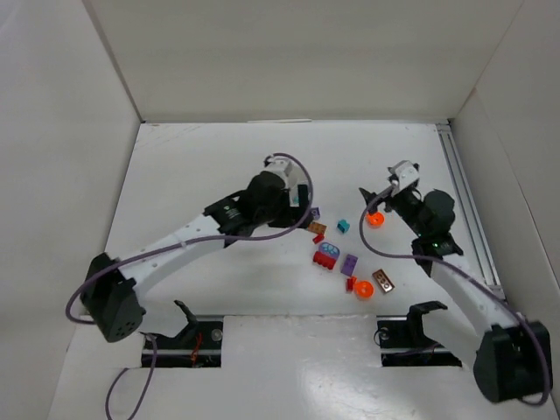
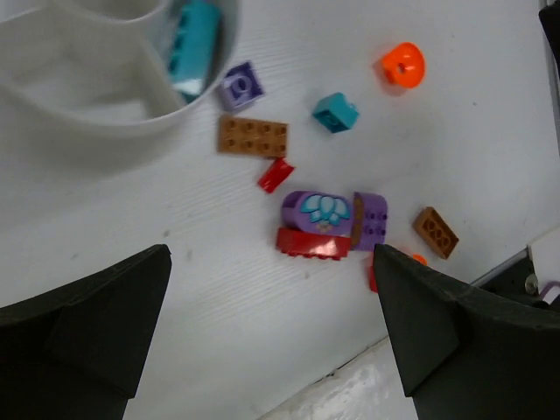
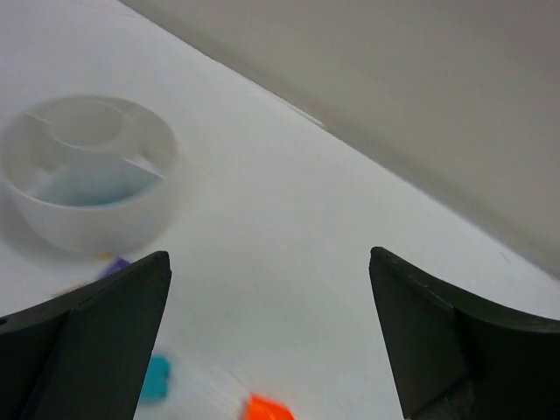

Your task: Sort the legos into containers by color

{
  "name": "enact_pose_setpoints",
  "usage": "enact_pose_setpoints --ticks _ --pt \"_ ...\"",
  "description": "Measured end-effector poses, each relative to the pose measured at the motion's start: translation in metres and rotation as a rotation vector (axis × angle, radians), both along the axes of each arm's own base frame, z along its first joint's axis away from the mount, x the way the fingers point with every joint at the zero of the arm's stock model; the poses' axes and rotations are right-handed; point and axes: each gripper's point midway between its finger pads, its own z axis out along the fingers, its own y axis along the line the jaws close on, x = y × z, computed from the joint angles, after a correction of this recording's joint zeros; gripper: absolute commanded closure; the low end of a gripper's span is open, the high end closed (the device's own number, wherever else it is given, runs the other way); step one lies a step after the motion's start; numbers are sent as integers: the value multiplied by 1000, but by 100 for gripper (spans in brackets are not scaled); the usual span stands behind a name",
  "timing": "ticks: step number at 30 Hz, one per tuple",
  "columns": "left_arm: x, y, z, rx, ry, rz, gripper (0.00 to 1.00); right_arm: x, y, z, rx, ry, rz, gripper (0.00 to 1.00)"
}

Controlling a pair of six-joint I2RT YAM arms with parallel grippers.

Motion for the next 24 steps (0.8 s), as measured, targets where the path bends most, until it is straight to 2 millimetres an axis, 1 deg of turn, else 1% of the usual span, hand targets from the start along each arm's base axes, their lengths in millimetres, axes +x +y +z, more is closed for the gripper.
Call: enact_pose_setpoints --ticks 1,3,5,6,7,9,11,12,14,16,20,22,24 --pt "-1 -19 2 10 -5 -39 0 -5 -24 1 -8 21 -87 1" --pt "5 -56 3 18 -11 -105 0 -17 -62 5 -21 51 -237 1" --pt "13 -84 -4 29 -10 -144 0 -40 -100 3 -38 108 -410 1" --pt "16 -96 -11 38 -7 -164 0 -54 -117 3 -49 136 -490 1" --pt "20 -107 -20 53 1 -177 0 -66 -132 4 -60 159 -569 1" --pt "24 -128 -36 86 20 -204 3 -90 -158 12 -78 183 -704 1" --pt "30 -152 -52 113 35 -228 6 -109 -177 19 -97 205 -804 1" --pt "33 -164 -58 120 38 -238 6 -115 -184 20 -108 220 -839 1" --pt "39 -184 -70 135 44 -248 8 -122 -192 14 -135 260 -882 1" --pt "44 -197 -81 155 52 -248 11 -126 -197 -2 -180 330 -904 1" --pt "55 -205 -103 204 76 -217 12 -127 -200 -30 -259 454 -917 1" --pt "56 -202 -113 231 96 -195 12 -128 -201 -37 -280 487 -917 1" --pt "58 -199 -122 253 112 -175 15 -129 -202 -39 -289 495 -918 1"
